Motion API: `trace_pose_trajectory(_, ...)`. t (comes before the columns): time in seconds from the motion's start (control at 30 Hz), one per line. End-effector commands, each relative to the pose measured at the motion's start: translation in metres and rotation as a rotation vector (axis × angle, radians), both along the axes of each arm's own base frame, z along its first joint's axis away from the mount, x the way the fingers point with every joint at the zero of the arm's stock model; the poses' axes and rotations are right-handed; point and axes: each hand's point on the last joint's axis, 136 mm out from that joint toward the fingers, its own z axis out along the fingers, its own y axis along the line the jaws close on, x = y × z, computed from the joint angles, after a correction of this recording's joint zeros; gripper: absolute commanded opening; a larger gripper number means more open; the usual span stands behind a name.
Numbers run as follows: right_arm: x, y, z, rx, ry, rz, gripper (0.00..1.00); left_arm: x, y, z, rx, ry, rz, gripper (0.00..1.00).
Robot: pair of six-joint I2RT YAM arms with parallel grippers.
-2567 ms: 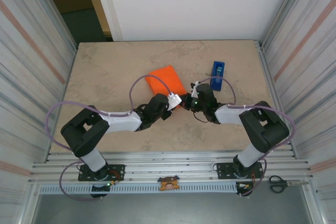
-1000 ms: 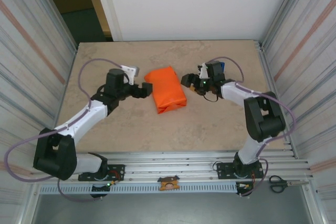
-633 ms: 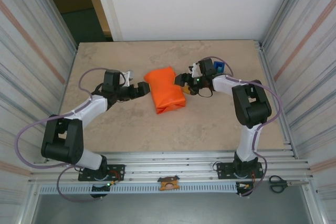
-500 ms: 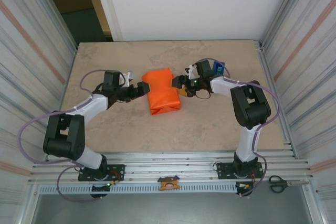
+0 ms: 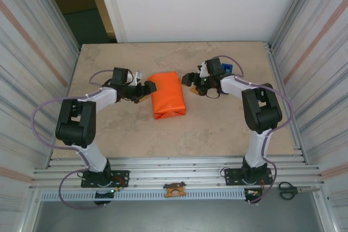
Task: Wrap the gift box in paper
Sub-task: Rotate the gift box at the center of the table, then stand up the gift box at the center of the table.
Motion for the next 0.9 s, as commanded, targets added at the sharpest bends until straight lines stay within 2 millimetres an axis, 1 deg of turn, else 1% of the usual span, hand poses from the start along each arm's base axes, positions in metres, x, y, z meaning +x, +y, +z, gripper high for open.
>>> trace_pose_trajectory(0.0, 0.013, 0.008, 0.006, 0.038, 0.038, 0.005, 0.78, 0.002, -0.002, -0.001, -0.035, 0.064, 0.0, 0.86)
trace_pose_trajectory(0.17, 0.015, 0.016, 0.0, 0.079, 0.097, 0.045, 0.79, 0.007, -0.004, -0.002, -0.063, 0.107, -0.007, 0.86)
trace_pose_trajectory(0.3, 0.014, 0.019, -0.004, 0.084, 0.122, 0.073, 0.8, 0.009, -0.005, -0.004, -0.053, 0.13, -0.019, 0.88)
trace_pose_trajectory(0.43, 0.014, 0.025, -0.008, 0.104, 0.151, 0.102, 0.8, 0.016, -0.005, -0.007, -0.042, 0.137, -0.02, 0.88)
trace_pose_trajectory(0.5, 0.014, 0.027, -0.01, 0.099, 0.162, 0.106, 0.8, 0.019, -0.005, -0.009, -0.039, 0.148, -0.02, 0.87)
trace_pose_trajectory(0.63, 0.016, 0.031, -0.013, 0.12, 0.171, 0.124, 0.78, 0.025, -0.008, -0.014, -0.05, 0.165, -0.029, 0.82)
trace_pose_trajectory(0.73, 0.018, 0.036, -0.014, 0.135, 0.171, 0.136, 0.76, 0.03, -0.008, -0.02, -0.041, 0.174, -0.03, 0.82)
trace_pose_trajectory(0.87, 0.023, 0.039, -0.01, 0.149, 0.16, 0.145, 0.75, 0.034, -0.01, -0.023, -0.048, 0.177, -0.039, 0.81)
